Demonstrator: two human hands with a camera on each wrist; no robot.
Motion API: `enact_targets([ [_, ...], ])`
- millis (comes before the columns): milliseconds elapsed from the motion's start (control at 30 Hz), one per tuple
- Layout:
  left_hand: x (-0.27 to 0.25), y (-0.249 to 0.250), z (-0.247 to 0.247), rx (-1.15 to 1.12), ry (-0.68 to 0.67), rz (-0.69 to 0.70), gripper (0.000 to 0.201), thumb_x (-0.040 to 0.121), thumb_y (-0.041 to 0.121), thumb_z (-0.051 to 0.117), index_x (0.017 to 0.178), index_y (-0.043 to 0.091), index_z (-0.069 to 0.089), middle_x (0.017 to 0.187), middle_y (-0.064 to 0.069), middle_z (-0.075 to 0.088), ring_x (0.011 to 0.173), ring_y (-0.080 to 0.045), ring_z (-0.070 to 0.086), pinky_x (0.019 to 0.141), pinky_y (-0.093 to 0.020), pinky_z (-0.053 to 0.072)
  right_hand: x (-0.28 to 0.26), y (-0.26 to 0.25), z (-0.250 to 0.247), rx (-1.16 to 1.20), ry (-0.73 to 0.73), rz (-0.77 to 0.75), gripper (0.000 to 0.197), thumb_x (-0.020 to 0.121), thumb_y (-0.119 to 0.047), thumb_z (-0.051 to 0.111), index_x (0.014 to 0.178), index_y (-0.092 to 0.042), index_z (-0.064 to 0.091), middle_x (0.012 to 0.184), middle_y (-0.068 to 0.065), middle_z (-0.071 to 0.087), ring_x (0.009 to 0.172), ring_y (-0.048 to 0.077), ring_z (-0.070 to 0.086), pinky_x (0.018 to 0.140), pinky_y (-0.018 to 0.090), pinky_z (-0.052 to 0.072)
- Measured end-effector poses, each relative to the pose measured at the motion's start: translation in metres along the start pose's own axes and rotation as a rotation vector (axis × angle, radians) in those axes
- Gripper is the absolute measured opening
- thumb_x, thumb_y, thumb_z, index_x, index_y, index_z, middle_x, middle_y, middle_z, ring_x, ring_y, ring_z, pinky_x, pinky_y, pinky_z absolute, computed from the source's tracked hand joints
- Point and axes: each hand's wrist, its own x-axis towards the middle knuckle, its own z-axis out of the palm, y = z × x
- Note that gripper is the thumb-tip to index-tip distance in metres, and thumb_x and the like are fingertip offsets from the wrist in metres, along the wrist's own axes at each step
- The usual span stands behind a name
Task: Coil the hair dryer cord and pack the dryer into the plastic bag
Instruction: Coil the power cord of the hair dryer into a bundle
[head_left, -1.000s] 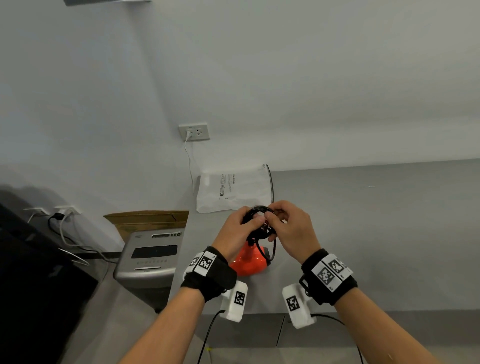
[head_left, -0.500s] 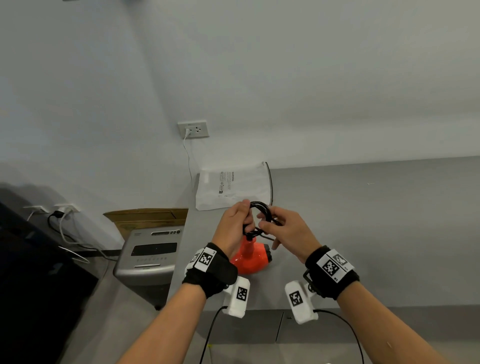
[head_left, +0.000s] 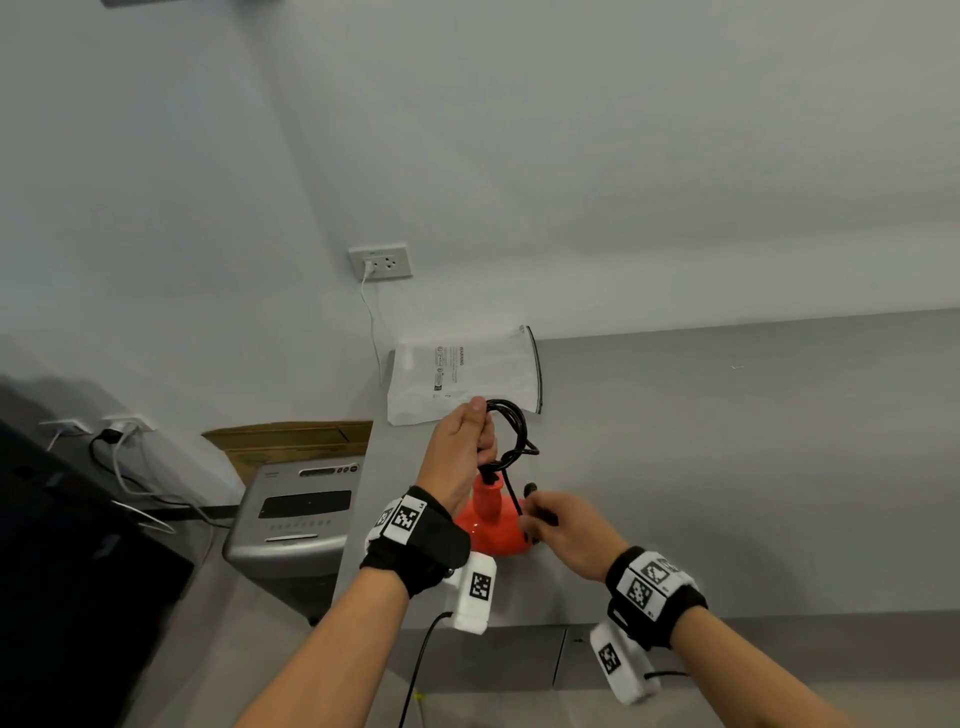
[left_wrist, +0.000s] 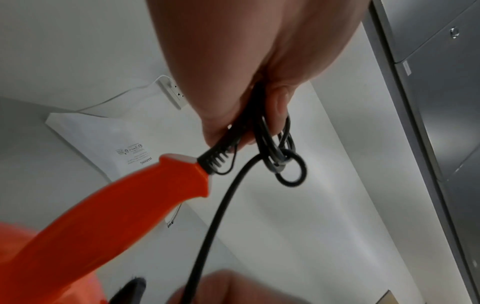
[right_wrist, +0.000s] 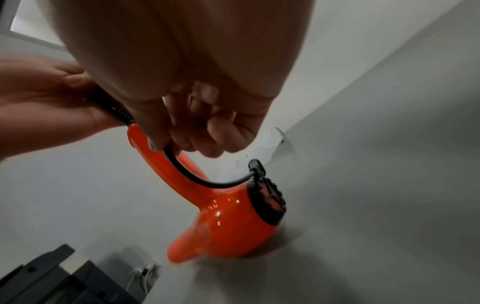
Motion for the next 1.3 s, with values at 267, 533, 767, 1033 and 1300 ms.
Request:
enact_targets([
  [267, 0.009, 0.003, -0.010, -0.063, 0.122, 0.038, 0.033, 0.109, 0.026, 0.037, 0.079, 0.016, 0.045, 0.062, 0.006, 0.033, 0.053, -0.007, 0.029, 0.050, -0.022, 0.027, -0.061, 0.056, 0.009, -0.015, -0.138, 0.256, 0.032, 0.098, -0.013, 0.055, 0.066, -0.014, 0.056, 0.051, 0.011, 0.066, 0.035, 0.012, 0.056, 0.045, 0.027, 0.052],
  [533, 0.006, 0.002, -0.008, 0.150, 0.059, 0.049, 0.038, 0.110, 0.034, 0.034, 0.088, 0.008, 0.051, 0.067, 0.001, 0.065, 0.049, -0.010, 0.044, 0.060, -0.023, 0.044, -0.083, 0.012, -0.030, -0.206, 0.342, -0.332, 0.012, 0.092, -0.011, 0.066, 0.098, -0.020, 0.070, 0.087, -0.011, 0.061, 0.070, 0.006, 0.059, 0.064, 0.023, 0.053],
  [767, -0.007, 0.011, 0.011, 0.281, -0.103, 0.026, 0.052, 0.108, 0.041, 0.034, 0.100, -0.003, 0.060, 0.065, 0.000, 0.065, 0.053, -0.013, 0.053, 0.049, -0.022, 0.047, -0.043, -0.073, -0.053, -0.391, 0.345, -0.527, 0.010, 0.090, -0.014, 0.056, 0.091, -0.017, 0.066, 0.082, -0.009, 0.054, 0.070, 0.004, 0.044, 0.063, 0.017, 0.042],
  [1033, -0.012, 0.011, 0.011, 0.123, -0.171, -0.016, 0.019, 0.101, 0.022, 0.059, 0.107, 0.004, 0.060, 0.078, 0.004, 0.070, 0.071, -0.021, 0.061, 0.076, -0.041, 0.055, -0.012, -0.074, -0.052, -0.286, 0.314, -0.458, 0.031, 0.086, 0.001, 0.053, 0.097, -0.018, 0.075, 0.089, -0.015, 0.060, 0.078, -0.001, 0.056, 0.072, 0.013, 0.044],
  [1300, -0.010, 0.008, -0.001, -0.030, -0.278, -0.075, 0.024, 0.096, -0.007, 0.054, 0.089, 0.012, 0.065, 0.083, -0.004, 0.059, 0.061, -0.012, 0.047, 0.065, -0.025, 0.044, 0.010, -0.059, -0.075, 0.218, 0.345, -0.076, 0.034, 0.095, -0.011, 0.058, 0.122, -0.028, 0.066, 0.111, -0.002, 0.068, 0.098, 0.019, 0.067, 0.085, 0.041, 0.059],
])
